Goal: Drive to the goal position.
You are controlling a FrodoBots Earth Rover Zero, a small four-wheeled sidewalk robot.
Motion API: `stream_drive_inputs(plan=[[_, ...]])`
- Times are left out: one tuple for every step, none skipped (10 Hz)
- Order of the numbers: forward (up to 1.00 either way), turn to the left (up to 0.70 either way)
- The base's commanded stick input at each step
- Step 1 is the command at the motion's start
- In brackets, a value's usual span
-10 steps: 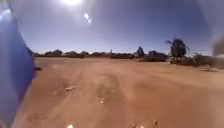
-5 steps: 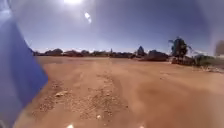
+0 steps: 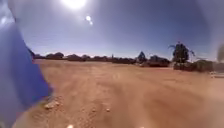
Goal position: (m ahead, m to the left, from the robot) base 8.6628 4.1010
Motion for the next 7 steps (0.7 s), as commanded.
stream_drive_inputs(plan=[[0.70,0.00],[0.70,0.00],[0.70,0.00],[0.70,0.00],[0.70,0.00],[0.70,0.00],[0.70,0.00]])
